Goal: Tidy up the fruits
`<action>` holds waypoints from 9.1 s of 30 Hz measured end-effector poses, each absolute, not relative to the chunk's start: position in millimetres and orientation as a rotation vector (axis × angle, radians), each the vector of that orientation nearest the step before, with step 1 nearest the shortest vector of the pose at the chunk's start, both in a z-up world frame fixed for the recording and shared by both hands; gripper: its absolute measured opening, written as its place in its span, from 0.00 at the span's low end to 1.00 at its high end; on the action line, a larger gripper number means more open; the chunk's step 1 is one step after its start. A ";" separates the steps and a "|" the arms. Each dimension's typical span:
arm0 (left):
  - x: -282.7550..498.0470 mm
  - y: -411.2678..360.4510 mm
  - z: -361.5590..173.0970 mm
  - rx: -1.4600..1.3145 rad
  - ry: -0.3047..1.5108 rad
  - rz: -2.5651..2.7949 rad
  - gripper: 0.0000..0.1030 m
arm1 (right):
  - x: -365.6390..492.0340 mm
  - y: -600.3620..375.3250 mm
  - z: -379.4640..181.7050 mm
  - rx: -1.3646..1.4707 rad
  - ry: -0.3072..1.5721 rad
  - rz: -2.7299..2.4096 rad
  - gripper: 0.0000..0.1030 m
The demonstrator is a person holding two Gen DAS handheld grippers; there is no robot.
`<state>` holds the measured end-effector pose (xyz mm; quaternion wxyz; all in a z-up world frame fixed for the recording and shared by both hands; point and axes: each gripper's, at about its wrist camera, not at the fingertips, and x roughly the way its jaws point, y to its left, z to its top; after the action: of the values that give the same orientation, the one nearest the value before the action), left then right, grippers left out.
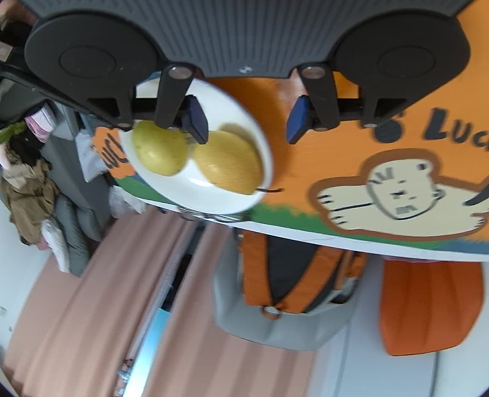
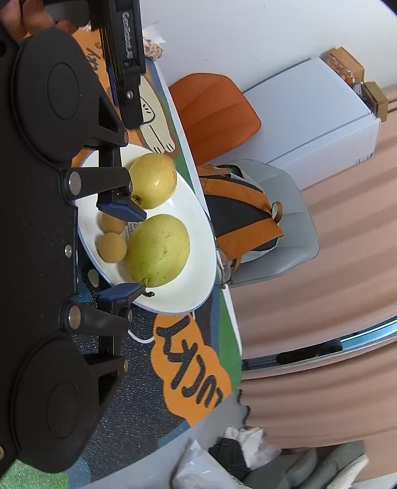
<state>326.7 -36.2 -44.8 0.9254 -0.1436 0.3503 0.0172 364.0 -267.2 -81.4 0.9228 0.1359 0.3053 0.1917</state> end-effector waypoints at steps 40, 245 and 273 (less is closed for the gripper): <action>229.5 38.4 -35.9 -0.385 0.641 0.130 0.83 | 289.5 -217.1 -54.4 0.150 0.649 0.450 0.60; 206.8 27.6 -8.4 -0.446 0.575 0.163 0.92 | 269.2 -215.4 -23.4 0.162 0.578 0.402 1.00; 134.7 11.6 6.9 -0.392 0.558 0.141 0.95 | 200.5 -241.1 -6.1 0.173 0.525 0.413 1.00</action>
<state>134.7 11.6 6.9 0.9400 -0.1922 0.2732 0.0688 200.5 -241.1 -6.1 0.9410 0.0849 0.2575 0.2024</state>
